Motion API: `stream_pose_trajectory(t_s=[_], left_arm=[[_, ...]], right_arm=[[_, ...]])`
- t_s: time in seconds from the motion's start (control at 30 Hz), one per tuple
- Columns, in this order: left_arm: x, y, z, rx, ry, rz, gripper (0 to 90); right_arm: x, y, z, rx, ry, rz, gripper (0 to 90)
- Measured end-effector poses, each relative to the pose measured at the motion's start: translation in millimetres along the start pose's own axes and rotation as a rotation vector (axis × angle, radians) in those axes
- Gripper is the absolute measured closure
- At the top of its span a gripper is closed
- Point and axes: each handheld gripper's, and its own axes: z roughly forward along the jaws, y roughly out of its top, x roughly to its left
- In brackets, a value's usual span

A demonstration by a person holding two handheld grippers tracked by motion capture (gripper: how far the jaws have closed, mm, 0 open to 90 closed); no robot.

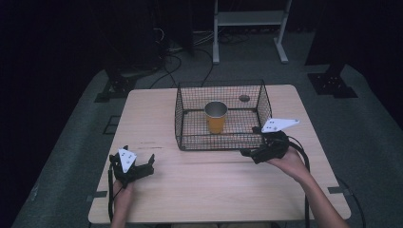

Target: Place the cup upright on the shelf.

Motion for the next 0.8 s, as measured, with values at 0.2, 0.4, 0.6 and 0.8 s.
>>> stream_pose_trajectory(t_s=[0.2,0.4,0.6,0.8], left_arm=[[0.0,0.1,-0.1,0.000,0.000,0.001,0.0],[0.1,0.0,-0.1,0.001,0.001,-0.001,0.0],[0.0,0.0,0.0,0.001,0.001,-0.001,0.0],[0.0,0.1,0.0,0.001,0.001,0.000,0.0]], right_arm=[[-1.3,-9.9,-4.0,0.002,-0.010,0.017,2.4],[-3.1,-18.2,-5.9,0.010,-0.014,0.033,2.5],[-4.8,-20.3,-10.2,-0.001,-0.017,0.044,2.5],[-4.5,-24.5,-15.2,-0.013,-0.023,0.050,2.5]])
